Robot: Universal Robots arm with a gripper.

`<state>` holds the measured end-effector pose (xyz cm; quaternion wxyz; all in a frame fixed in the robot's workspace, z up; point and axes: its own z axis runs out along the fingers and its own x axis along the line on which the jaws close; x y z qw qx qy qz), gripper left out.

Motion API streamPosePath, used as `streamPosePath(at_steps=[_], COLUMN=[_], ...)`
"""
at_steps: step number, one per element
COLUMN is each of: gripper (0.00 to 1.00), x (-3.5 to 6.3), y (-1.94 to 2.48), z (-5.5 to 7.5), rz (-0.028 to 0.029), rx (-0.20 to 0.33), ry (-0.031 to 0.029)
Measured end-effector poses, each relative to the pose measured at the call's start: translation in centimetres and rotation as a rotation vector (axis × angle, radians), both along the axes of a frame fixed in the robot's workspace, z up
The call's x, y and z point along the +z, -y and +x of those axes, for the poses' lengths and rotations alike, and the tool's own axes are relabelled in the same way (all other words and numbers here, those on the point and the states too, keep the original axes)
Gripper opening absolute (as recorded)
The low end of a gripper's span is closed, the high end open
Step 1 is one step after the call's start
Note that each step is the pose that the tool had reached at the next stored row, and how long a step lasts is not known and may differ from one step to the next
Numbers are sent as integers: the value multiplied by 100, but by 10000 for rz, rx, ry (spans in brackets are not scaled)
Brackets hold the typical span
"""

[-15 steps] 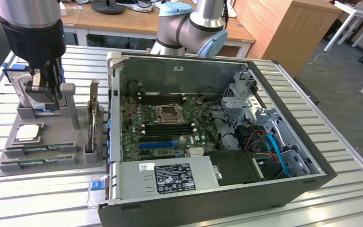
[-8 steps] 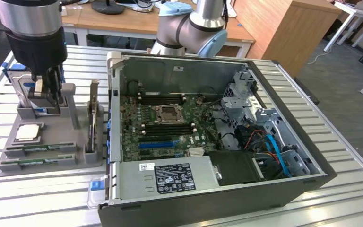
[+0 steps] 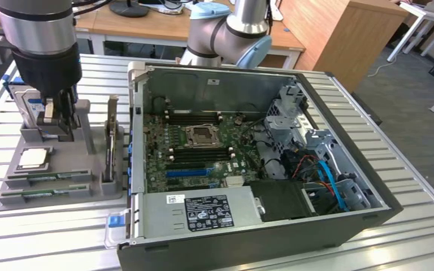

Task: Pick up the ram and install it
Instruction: 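Pick up the ram and move it above insertion slot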

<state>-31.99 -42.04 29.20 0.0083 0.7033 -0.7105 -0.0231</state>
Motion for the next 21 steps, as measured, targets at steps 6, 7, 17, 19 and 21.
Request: streamPosePath(at_steps=[6, 7, 17, 19, 21], gripper=[36, 36, 36, 36, 36], x=[-21, -22, -22, -22, -22], y=[0, 1, 187, 229, 270], z=[0, -1, 0, 0, 0], rz=[0, 1, 1, 1, 1], rx=[2, 2, 2, 2, 2], ry=[0, 1, 1, 1, 1])
